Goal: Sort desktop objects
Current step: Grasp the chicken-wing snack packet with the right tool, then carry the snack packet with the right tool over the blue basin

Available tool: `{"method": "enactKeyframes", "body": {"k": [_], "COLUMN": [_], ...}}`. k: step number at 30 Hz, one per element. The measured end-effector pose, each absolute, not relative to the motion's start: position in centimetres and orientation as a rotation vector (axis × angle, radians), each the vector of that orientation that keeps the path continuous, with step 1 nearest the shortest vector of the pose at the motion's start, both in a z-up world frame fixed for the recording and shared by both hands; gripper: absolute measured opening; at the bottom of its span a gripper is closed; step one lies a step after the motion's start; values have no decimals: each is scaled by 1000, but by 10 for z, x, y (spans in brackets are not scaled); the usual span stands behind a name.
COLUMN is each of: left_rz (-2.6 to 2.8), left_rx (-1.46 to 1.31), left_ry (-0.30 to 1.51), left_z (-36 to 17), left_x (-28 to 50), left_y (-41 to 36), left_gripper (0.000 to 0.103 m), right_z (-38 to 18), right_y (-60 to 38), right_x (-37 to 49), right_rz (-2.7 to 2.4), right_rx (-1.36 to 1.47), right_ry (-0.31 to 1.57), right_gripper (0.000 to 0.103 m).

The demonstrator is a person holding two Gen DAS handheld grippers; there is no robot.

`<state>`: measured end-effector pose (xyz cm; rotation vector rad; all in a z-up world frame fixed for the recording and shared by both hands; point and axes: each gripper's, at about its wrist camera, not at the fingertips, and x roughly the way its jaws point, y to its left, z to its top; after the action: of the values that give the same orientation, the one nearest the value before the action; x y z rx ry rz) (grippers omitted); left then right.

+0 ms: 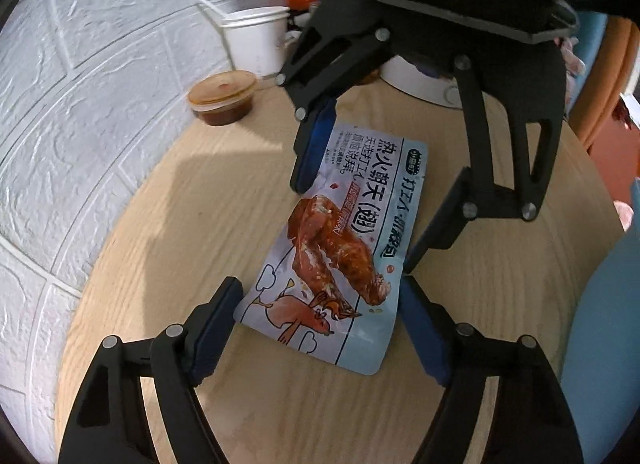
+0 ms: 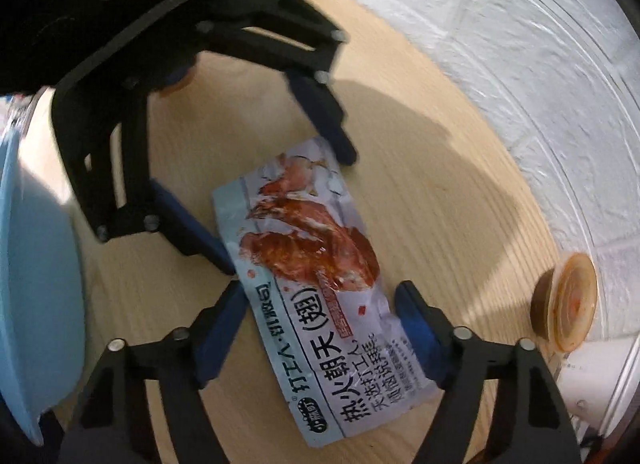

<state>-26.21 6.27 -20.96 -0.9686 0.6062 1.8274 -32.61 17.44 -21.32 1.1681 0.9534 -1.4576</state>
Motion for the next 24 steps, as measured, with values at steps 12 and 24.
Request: {"method": "enactKeyframes", "body": {"k": [12, 24], "left_rz": [1847, 1914], "left_rx": [-899, -819], "left_ry": [655, 697], "left_z": [-176, -117], "left_x": [-242, -216], "left_y": [53, 31], "left_gripper": [74, 74], "right_z": [-203, -155], "right_y": [172, 161], "right_x": [-309, -291], "right_rz": [-1429, -1454], "right_rx": [1126, 1033], "right_ry": [921, 993], "right_gripper": [65, 65]}}
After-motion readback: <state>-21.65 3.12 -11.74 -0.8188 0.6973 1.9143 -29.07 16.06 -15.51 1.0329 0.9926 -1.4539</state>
